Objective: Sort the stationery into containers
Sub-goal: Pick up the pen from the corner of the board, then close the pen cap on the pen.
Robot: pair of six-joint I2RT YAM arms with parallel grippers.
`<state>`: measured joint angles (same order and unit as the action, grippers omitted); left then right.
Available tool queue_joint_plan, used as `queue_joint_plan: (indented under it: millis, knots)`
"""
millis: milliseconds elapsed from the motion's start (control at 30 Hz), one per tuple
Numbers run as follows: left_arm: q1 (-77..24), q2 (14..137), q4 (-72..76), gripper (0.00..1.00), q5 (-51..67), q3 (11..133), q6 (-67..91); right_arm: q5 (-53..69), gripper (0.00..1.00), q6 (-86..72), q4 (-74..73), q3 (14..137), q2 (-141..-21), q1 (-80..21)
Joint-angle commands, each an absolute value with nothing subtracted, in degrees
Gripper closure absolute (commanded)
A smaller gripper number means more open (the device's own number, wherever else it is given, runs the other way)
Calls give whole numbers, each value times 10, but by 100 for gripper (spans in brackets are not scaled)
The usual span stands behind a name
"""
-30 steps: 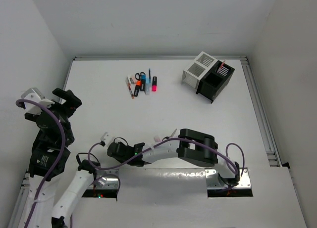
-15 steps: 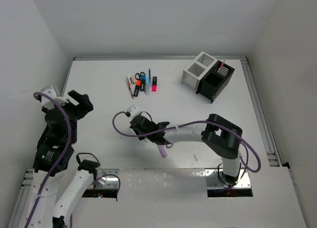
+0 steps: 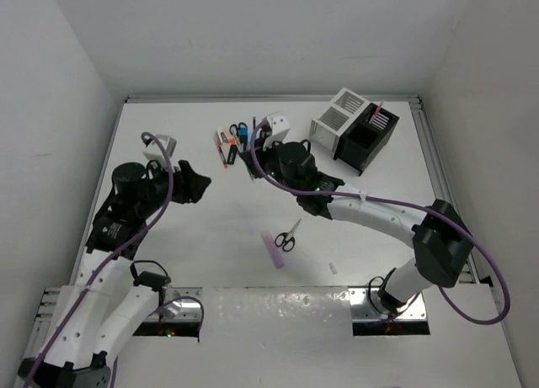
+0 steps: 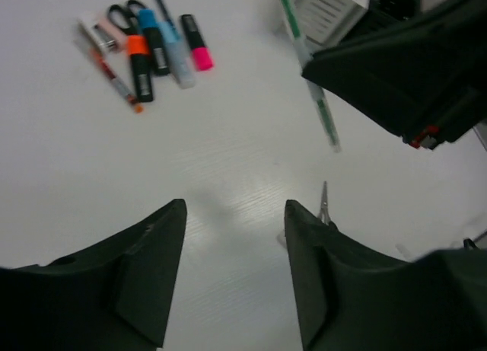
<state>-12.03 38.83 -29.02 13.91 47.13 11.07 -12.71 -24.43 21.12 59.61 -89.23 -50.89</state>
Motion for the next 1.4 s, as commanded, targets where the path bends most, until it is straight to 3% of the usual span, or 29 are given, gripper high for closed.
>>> queue_joint_plan:
  millis: [0, 200, 400, 733, 933, 1033, 1067, 1167, 1200, 1233, 1333, 1367]
  knots:
    - [-132, 436, -155, 46, 278, 467, 89, -87, 100, -236, 291, 626, -883, -515]
    - [-185, 576, -63, 42, 286, 518, 97, -68, 100, -267, 330, 635, -891, -503]
    - [-208, 610, -10, 42, 277, 519, 84, -49, 100, -294, 331, 646, -893, -474]
    - [-236, 664, 63, 53, 249, 536, 98, -59, 100, -321, 355, 606, -886, -467]
    - [-234, 678, 68, 73, 228, 534, 100, -68, 100, -337, 365, 604, -889, -466]
    - [-234, 676, 81, 87, 201, 533, 101, -67, 100, -337, 353, 600, -890, -468]
    - [-233, 675, 83, 97, 197, 533, 103, -65, 100, -337, 345, 599, -889, -468]
    - [-236, 670, 83, 100, 185, 530, 94, -31, 100, -323, 318, 585, -880, -462]
    - [-236, 667, 70, 100, 184, 530, 90, -21, 94, -317, 293, 590, -867, -448]
    - [-235, 664, 60, 100, 173, 529, 85, -12, 71, -308, 262, 594, -858, -439]
    - [-230, 646, 25, 100, 127, 511, 64, -10, 43, -288, 73, 579, -792, -392]
    - [-229, 637, 21, 100, 113, 503, 62, -13, 39, -281, 34, 579, -774, -384]
